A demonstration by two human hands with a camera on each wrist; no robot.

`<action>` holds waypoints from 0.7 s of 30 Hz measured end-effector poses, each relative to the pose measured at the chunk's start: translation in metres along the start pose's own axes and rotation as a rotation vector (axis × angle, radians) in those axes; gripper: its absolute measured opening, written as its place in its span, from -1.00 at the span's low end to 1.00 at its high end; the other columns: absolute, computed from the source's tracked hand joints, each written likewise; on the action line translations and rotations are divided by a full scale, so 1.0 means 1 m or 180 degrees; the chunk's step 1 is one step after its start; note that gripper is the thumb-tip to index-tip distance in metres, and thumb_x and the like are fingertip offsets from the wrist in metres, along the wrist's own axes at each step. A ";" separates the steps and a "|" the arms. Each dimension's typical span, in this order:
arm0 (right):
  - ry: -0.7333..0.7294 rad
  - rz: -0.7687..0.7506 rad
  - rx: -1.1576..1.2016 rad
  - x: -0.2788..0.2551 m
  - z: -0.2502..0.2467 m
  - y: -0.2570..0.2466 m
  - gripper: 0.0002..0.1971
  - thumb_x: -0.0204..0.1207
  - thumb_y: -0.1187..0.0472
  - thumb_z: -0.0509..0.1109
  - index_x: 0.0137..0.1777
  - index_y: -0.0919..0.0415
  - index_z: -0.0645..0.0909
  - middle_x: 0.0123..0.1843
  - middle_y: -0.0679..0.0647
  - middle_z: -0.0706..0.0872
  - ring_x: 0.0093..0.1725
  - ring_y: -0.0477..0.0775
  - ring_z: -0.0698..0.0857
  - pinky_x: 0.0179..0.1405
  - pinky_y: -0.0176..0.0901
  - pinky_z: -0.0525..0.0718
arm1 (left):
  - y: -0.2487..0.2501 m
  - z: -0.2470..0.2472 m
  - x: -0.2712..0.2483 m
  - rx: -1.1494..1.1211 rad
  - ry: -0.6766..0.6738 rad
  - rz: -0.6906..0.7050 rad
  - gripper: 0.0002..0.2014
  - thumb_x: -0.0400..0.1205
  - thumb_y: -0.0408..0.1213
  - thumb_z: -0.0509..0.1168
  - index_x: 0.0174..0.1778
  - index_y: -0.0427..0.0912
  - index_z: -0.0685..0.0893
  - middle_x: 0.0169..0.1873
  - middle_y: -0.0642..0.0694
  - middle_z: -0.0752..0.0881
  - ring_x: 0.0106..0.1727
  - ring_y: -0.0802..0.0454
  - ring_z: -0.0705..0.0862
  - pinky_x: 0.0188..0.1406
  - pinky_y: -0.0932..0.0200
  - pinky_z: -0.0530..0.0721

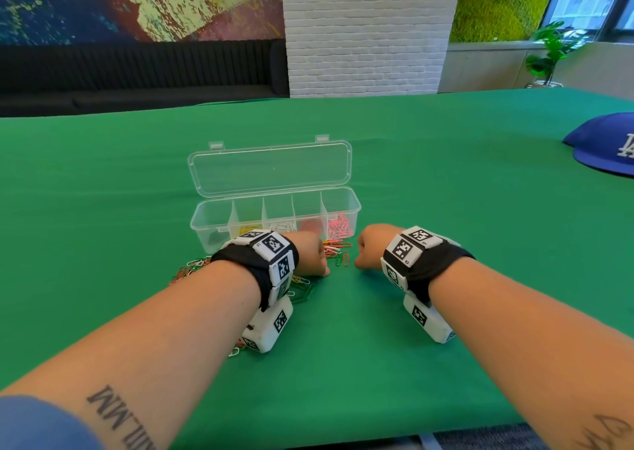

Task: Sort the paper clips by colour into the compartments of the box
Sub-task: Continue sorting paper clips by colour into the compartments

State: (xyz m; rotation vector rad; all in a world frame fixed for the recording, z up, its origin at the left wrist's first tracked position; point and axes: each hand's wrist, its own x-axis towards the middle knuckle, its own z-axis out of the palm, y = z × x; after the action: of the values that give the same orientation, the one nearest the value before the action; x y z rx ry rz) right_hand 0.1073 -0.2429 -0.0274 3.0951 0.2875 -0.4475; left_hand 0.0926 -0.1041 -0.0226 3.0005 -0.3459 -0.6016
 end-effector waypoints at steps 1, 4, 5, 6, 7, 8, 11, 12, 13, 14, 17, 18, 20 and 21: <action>-0.0016 0.0012 0.0003 -0.001 0.000 0.000 -0.69 0.53 0.11 0.31 -0.40 0.14 0.34 -0.42 0.01 0.38 -0.46 -0.03 0.36 -0.49 -0.27 0.36 | 0.000 -0.002 -0.003 -0.0049 -0.0024 -0.0006 -0.69 0.68 -0.10 0.20 0.12 -0.26 0.67 -0.13 -0.10 0.61 -0.11 0.00 0.53 0.09 0.12 0.58; 0.0009 0.0011 0.0030 -0.003 -0.002 -0.002 -0.67 0.57 0.09 0.23 -0.41 0.13 0.29 -0.41 0.01 0.36 -0.45 -0.05 0.35 -0.49 -0.27 0.34 | -0.006 -0.008 -0.012 -0.0544 -0.0084 0.0010 -0.72 0.69 -0.12 0.17 0.07 -0.25 0.65 -0.19 -0.06 0.60 -0.21 0.03 0.53 0.01 0.13 0.63; 0.0020 -0.0017 0.0070 -0.004 -0.003 -0.003 -0.66 0.59 0.10 0.20 -0.41 0.12 0.27 -0.41 0.00 0.35 -0.44 -0.05 0.35 -0.48 -0.27 0.34 | -0.008 -0.010 -0.016 -0.0981 -0.0123 0.0005 -0.77 0.69 -0.18 0.17 0.03 -0.26 0.64 -0.23 -0.05 0.59 -0.28 0.06 0.52 -0.11 0.18 0.62; 0.0023 -0.0052 0.0124 -0.005 -0.003 -0.004 -0.66 0.60 0.13 0.17 -0.42 0.11 0.24 -0.40 0.00 0.34 -0.41 -0.04 0.37 -0.45 -0.25 0.35 | -0.012 -0.011 -0.019 -0.1584 -0.0172 -0.0015 -0.84 0.69 -0.27 0.16 -0.03 -0.27 0.60 -0.27 -0.06 0.57 -0.35 0.09 0.49 -0.27 0.25 0.57; 0.0027 -0.0102 0.0179 -0.006 -0.004 -0.005 -0.65 0.60 0.16 0.16 -0.42 0.10 0.22 -0.40 -0.01 0.33 -0.36 0.00 0.40 -0.39 -0.25 0.38 | -0.016 -0.013 -0.024 -0.2230 -0.0215 -0.0045 -0.88 0.69 -0.36 0.14 -0.10 -0.27 0.56 -0.30 -0.08 0.56 -0.39 0.11 0.47 -0.38 0.30 0.50; 0.0032 -0.0157 0.0230 -0.008 -0.004 -0.005 -0.65 0.61 0.19 0.15 -0.43 0.09 0.21 -0.39 -0.01 0.32 -0.29 0.05 0.42 -0.33 -0.25 0.39 | -0.020 -0.015 -0.029 -0.2794 -0.0224 -0.0076 -0.87 0.69 -0.41 0.12 -0.15 -0.27 0.52 -0.31 -0.11 0.55 -0.42 0.11 0.46 -0.44 0.33 0.46; 0.0084 -0.0246 0.0349 -0.010 -0.005 -0.006 -0.68 0.57 0.23 0.19 -0.41 0.10 0.22 -0.39 0.00 0.33 -0.34 0.02 0.38 -0.44 -0.26 0.32 | -0.038 -0.018 -0.047 -0.3669 -0.0011 -0.0172 -0.86 0.71 -0.43 0.08 -0.16 -0.25 0.45 -0.33 -0.14 0.57 -0.48 0.12 0.48 -0.56 0.36 0.48; 0.0122 -0.0230 0.0381 -0.010 -0.004 -0.006 -0.70 0.55 0.24 0.20 -0.39 0.10 0.23 -0.38 0.00 0.34 -0.38 -0.03 0.36 -0.47 -0.26 0.30 | -0.044 -0.017 -0.054 -0.3825 0.0081 -0.0192 -0.86 0.71 -0.44 0.08 -0.17 -0.25 0.43 -0.37 -0.13 0.56 -0.52 0.14 0.47 -0.62 0.39 0.48; 0.0156 -0.0224 0.0420 -0.011 -0.004 -0.007 -0.74 0.54 0.26 0.20 -0.36 0.10 0.26 -0.37 0.00 0.37 -0.38 -0.04 0.36 -0.46 -0.26 0.32 | -0.050 -0.016 -0.060 -0.3930 0.0163 -0.0239 -0.85 0.70 -0.46 0.07 -0.18 -0.24 0.42 -0.39 -0.12 0.55 -0.54 0.14 0.46 -0.67 0.41 0.47; 0.0174 -0.0207 0.0453 -0.012 -0.004 -0.007 -0.80 0.54 0.29 0.20 -0.30 0.11 0.33 -0.33 0.01 0.41 -0.33 -0.02 0.41 -0.43 -0.25 0.36 | -0.057 -0.013 -0.066 -0.4003 0.0224 -0.0291 -0.84 0.69 -0.47 0.07 -0.20 -0.22 0.42 -0.41 -0.12 0.55 -0.54 0.14 0.45 -0.69 0.42 0.45; 0.0164 -0.0245 0.0452 -0.015 -0.006 -0.008 -0.84 0.58 0.31 0.16 0.05 0.23 0.56 -0.11 0.08 0.58 -0.08 0.10 0.55 -0.16 -0.25 0.46 | -0.078 -0.004 -0.082 -0.3930 0.0383 -0.0491 -0.88 0.66 -0.49 0.11 -0.12 -0.19 0.45 -0.44 -0.08 0.55 -0.57 0.15 0.45 -0.72 0.40 0.39; 0.0149 -0.0258 0.0447 -0.016 -0.007 -0.008 -0.80 0.60 0.31 0.14 0.06 0.24 0.59 -0.10 0.08 0.61 -0.06 0.10 0.58 -0.15 -0.26 0.48 | -0.084 -0.002 -0.087 -0.3828 0.0419 -0.0560 -0.89 0.65 -0.48 0.13 -0.08 -0.19 0.47 -0.44 -0.07 0.55 -0.57 0.15 0.44 -0.73 0.40 0.37; 0.0166 -0.0254 0.0521 -0.020 -0.012 -0.010 -0.76 0.60 0.34 0.12 -0.19 0.20 0.60 -0.29 0.02 0.58 -0.23 0.04 0.56 -0.35 -0.31 0.43 | -0.096 0.001 -0.098 -0.3479 0.0389 -0.0685 -0.91 0.64 -0.44 0.16 -0.03 -0.20 0.52 -0.44 -0.03 0.50 -0.55 0.16 0.40 -0.72 0.40 0.32; 0.0216 -0.0228 0.0579 -0.022 -0.014 -0.012 -0.71 0.58 0.37 0.12 -0.33 0.18 0.55 -0.38 0.01 0.52 -0.34 -0.01 0.51 -0.44 -0.32 0.36 | -0.101 0.002 -0.102 -0.3275 0.0335 -0.0738 -0.92 0.65 -0.40 0.17 -0.02 -0.20 0.55 -0.44 -0.01 0.48 -0.54 0.16 0.38 -0.69 0.39 0.30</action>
State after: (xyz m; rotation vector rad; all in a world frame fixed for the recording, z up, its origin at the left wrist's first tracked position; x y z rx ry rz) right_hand 0.0884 -0.2351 -0.0071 3.2915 0.3802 -0.3910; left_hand 0.0212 0.0181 0.0026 2.0593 0.2628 -0.4329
